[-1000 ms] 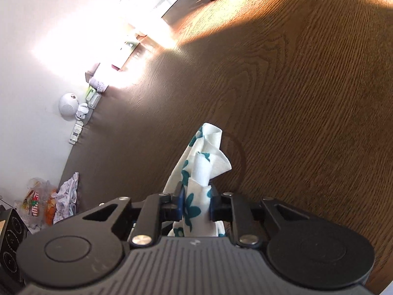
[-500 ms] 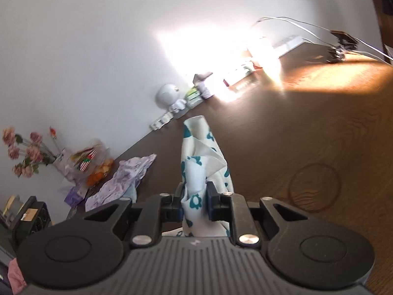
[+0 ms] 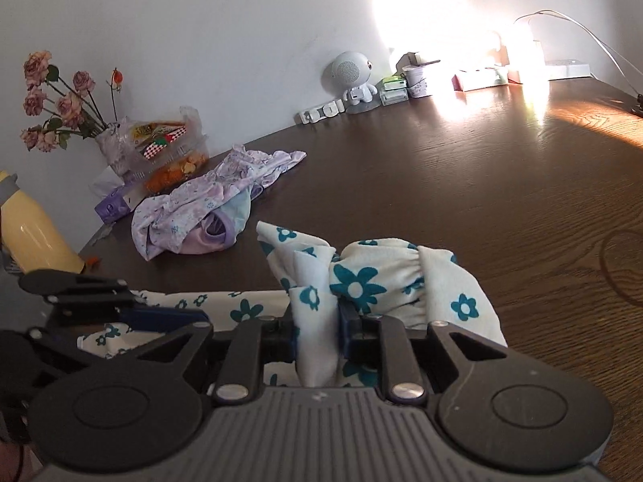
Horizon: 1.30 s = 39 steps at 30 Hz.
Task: Fold clothes
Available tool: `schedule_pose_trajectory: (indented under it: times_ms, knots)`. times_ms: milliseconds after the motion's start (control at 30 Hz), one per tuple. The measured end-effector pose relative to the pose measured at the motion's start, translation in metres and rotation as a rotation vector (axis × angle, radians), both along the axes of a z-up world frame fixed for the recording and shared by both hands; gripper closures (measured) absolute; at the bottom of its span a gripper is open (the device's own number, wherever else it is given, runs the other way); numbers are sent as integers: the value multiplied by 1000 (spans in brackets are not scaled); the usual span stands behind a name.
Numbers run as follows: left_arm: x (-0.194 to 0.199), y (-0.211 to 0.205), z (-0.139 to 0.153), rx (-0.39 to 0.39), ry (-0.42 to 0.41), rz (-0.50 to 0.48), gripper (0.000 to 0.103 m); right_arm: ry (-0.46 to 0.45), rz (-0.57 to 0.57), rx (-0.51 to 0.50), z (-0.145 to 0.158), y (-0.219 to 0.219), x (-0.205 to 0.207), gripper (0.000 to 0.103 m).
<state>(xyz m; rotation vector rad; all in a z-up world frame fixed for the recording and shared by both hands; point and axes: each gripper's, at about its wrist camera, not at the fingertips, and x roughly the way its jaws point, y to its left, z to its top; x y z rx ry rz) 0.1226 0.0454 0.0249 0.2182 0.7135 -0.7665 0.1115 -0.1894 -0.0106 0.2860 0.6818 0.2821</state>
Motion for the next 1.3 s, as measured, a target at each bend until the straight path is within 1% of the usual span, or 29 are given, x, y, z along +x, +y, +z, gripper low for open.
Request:
schedule_pose_trajectory:
  times_ms: [33, 67, 133, 167, 200, 233, 267, 333, 433, 533, 600, 667, 700, 767, 800, 833, 867, 900, 933, 1000, 1033, 1133, 1233, 1300]
  knots:
    - [2, 5, 7, -25, -4, 23, 63, -10, 16, -6, 1, 3, -2, 69]
    - [4, 8, 11, -52, -6, 44, 63, -22, 32, -11, 1, 6, -4, 65]
    - [12, 7, 21, -103, -7, 64, 63, -44, 62, -10, 2, 10, -8, 46]
    - [16, 6, 26, -129, -7, 75, 63, -56, 82, -12, 2, 13, -9, 41]
    - [20, 1, 28, -141, -4, 66, 64, -68, 98, -15, 2, 15, -10, 34]
    - [21, -7, 29, -142, -2, 53, 65, -78, 116, -20, 1, 17, -12, 29]
    - [22, -15, 30, -142, 0, 40, 65, -89, 135, -25, 1, 18, -14, 27]
    - [26, -34, 28, -133, 8, -6, 65, -112, 173, -27, 1, 20, -19, 20]
    - [24, -60, 25, -93, 1, -45, 66, -151, 207, 7, 6, 14, -28, 15]
    - [25, -70, 18, -70, 7, -49, 67, -177, 216, 52, 18, -2, -38, 10]
    - [26, -71, 10, -48, 13, -32, 71, -189, 217, 94, 28, -21, -49, 10]
    - [27, -68, 4, -37, 24, -15, 71, -207, 210, 122, 39, -41, -61, 10]
    - [29, -65, 0, -31, 31, -2, 71, -218, 199, 118, 43, -50, -67, 11]
    - [30, -61, -6, -18, 36, 26, 71, -219, 168, 54, 46, -63, -71, 18]
    - [30, -58, -7, -16, 39, 44, 71, -219, 152, 19, 46, -69, -73, 31]
    - [28, -54, -6, -21, 36, 56, 71, -212, 143, -8, 44, -74, -71, 48]
    - [26, -50, -4, -27, 34, 68, 71, -199, 147, -17, 39, -76, -66, 53]
    - [25, -46, -3, -32, 31, 80, 70, -183, 153, -21, 34, -79, -60, 64]
    - [21, -42, 0, -34, 20, 92, 70, -165, 164, -22, 28, -79, -54, 72]
    - [13, -37, 6, -37, 1, 105, 70, -134, 194, -25, 17, -76, -43, 79]
    - [9, -36, 8, -40, -5, 104, 70, -129, 213, -37, 13, -71, -40, 81]
    - [-2, -38, 12, -41, -10, 81, 70, -141, 277, -98, 4, -47, -38, 81]
    - [-3, -51, 9, -33, 1, 33, 70, -167, 330, -174, -2, -26, -43, 81]
    - [-1, -62, 4, -22, 15, 0, 71, -184, 350, -207, -4, -19, -48, 81]
